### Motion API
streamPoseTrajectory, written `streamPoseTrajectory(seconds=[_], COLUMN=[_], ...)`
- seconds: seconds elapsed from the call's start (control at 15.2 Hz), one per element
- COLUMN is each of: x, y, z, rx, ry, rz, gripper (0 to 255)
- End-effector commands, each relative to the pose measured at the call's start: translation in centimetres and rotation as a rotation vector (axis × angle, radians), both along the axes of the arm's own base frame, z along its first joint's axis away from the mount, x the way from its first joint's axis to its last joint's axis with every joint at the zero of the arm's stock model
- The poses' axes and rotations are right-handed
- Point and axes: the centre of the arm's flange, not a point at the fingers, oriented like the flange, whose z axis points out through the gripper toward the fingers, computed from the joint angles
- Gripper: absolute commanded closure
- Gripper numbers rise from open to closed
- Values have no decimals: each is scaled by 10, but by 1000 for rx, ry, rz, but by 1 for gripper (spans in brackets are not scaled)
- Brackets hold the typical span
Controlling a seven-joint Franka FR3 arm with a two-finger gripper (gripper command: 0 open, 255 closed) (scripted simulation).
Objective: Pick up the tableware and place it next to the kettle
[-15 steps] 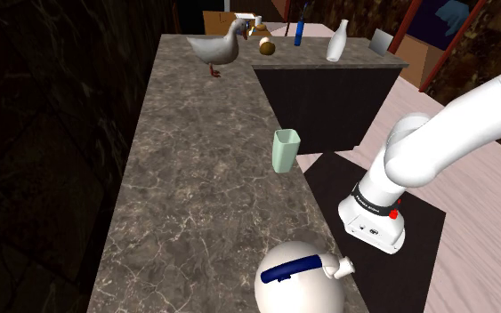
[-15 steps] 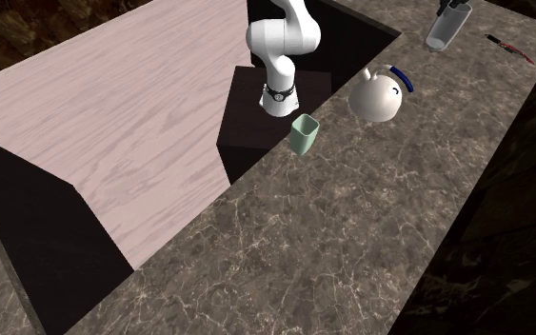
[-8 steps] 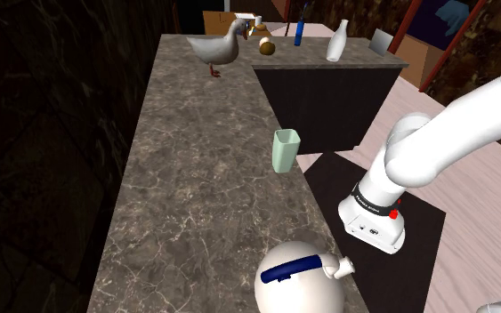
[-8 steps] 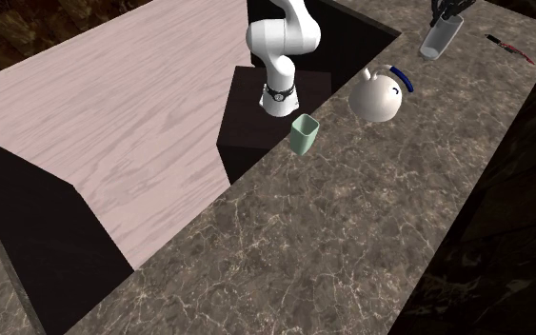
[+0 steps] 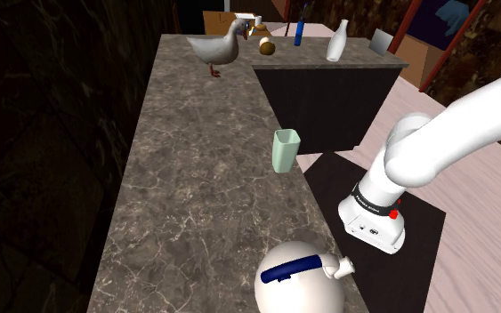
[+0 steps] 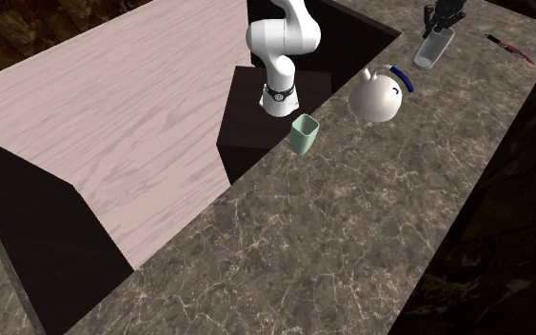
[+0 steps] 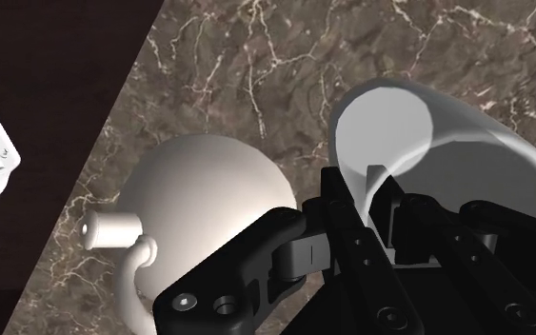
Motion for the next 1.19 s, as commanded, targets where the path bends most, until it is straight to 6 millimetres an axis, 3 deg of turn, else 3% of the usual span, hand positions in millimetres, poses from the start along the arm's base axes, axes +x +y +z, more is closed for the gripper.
streamPoseTrajectory(seconds=[0.0, 0.92, 1.12], x=[-1, -1, -1], y=[1, 1, 0], z=[-11, -87, -87], rx=[1, 1, 1], ry=[0, 0, 0], rz=[0, 0, 0], gripper=[255, 255, 255])
